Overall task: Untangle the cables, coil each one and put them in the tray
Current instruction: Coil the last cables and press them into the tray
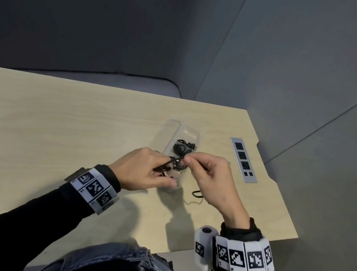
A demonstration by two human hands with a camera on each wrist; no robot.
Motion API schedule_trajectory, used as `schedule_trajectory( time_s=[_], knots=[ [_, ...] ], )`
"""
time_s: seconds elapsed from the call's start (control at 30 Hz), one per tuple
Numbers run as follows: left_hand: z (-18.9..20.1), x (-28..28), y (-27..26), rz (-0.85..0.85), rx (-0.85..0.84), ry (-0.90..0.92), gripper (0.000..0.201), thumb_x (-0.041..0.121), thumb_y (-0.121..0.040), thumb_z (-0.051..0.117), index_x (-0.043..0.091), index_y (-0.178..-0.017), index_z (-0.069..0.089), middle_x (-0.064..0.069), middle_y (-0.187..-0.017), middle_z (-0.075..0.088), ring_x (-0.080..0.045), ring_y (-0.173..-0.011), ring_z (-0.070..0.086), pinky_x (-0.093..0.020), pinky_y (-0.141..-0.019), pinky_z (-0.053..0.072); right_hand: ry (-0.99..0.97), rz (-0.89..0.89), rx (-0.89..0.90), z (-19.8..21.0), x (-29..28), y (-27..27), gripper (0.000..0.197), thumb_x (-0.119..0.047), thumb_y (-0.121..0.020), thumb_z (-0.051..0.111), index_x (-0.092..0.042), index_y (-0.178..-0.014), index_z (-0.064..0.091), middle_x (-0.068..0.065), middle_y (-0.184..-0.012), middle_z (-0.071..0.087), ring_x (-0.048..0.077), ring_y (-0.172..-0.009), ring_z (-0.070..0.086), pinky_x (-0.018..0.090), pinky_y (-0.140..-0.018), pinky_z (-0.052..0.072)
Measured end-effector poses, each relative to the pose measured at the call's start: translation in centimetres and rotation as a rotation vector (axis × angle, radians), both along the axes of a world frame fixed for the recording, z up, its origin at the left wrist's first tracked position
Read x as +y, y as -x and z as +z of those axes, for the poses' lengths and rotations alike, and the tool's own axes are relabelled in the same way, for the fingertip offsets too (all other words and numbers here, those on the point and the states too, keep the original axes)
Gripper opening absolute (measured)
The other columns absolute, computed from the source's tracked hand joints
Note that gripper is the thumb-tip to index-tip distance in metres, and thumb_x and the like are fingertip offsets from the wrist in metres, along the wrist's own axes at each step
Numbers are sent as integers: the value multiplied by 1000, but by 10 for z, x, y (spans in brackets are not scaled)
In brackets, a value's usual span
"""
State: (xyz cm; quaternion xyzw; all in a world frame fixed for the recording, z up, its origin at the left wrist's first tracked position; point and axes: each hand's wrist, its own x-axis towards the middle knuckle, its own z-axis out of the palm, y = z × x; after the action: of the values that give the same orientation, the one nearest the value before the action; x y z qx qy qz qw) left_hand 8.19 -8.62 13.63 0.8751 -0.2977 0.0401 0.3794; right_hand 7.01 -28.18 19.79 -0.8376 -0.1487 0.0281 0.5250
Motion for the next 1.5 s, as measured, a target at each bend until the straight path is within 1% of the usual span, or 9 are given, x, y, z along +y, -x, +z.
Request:
schedule_trajectory(
  time_s=[0.1, 0.2, 0.47, 0.63, 0.77, 0.97, 1.13, 1.33, 1.5],
  knots=[
    [2, -6, 1, 52, 152, 237, 20, 44, -88, 58, 29, -77, 65, 13, -57, 59, -3, -49, 47, -22, -53, 39, -111, -17, 79, -1, -9, -5, 9, -2, -87, 64, -3, -88, 72, -14, -62, 68, -6, -55, 56, 6, -57, 41],
    [9, -10, 3, 77, 340, 578, 31, 39, -89, 59, 10, -86, 69, 2, -57, 61, -14, -46, 46, -25, -49, 39, -165, 2, 161, -8, -17, -6, 8, 5, -83, 66, 8, -89, 68, -16, -54, 64, -6, -49, 52, 4, -52, 37],
    [29, -18, 4, 182, 575, 1068, 37, 31, -88, 46, 4, -108, 61, -8, -104, 72, -28, -97, 69, -31, -83, 56, -35, 155, 336, -48, -17, 2, 7, -5, -84, 69, -12, -87, 68, -14, -52, 36, 4, -51, 31, 18, -54, 31],
    [33, -22, 2, 243, 557, 1210, 24, 30, -95, 43, 10, -87, 54, 2, -58, 45, -12, -49, 44, -40, -55, 57, 131, 274, 380, -67, 4, 9, 15, -13, -88, 64, -28, -86, 66, -14, -58, 34, 8, -57, 33, 30, -69, 33],
    [21, -18, -8, 484, 486, 1032, 25, 35, -99, 41, 21, -84, 56, 10, -60, 39, -5, -45, 27, -19, -41, 22, 319, 328, 326, -54, 17, 13, 22, -16, -100, 43, -21, -87, 61, -12, -59, 46, 8, -58, 40, 26, -62, 38],
    [-4, -9, -12, 358, 39, 36, 66, 69, -89, 14, 21, -89, 60, 9, -71, 61, -17, -69, 56, -34, -66, 46, 509, 401, 266, -13, 19, 20, 18, -18, -100, 40, -15, -96, 57, -17, -65, 47, -6, -51, 51, 13, -53, 37],
    [-14, -9, -3, 69, -13, -77, 65, 71, -87, 15, 21, -78, 56, 5, -69, 59, -20, -67, 54, -35, -61, 45, 716, 226, -97, 11, 2, 9, 19, -31, -95, 47, -27, -89, 65, -4, -79, 68, 19, -75, 59, 33, -69, 48],
    [4, -15, 0, -81, 202, 176, 29, 49, -88, 55, 32, -64, 53, 8, -51, 51, -6, -46, 43, -24, -51, 39, 60, 14, 57, -3, -11, -9, 13, -26, -84, 71, -20, -72, 72, -4, -48, 51, 5, -50, 39, 24, -53, 37],
    [19, -26, 5, 101, 580, 781, 36, 36, -87, 49, 4, -94, 65, -12, -85, 74, -31, -67, 70, -36, -61, 56, -376, -176, 212, -20, -7, -7, 19, -11, -88, 63, -11, -70, 59, -13, -43, 43, 0, -41, 32, 10, -44, 31]
  ],
)
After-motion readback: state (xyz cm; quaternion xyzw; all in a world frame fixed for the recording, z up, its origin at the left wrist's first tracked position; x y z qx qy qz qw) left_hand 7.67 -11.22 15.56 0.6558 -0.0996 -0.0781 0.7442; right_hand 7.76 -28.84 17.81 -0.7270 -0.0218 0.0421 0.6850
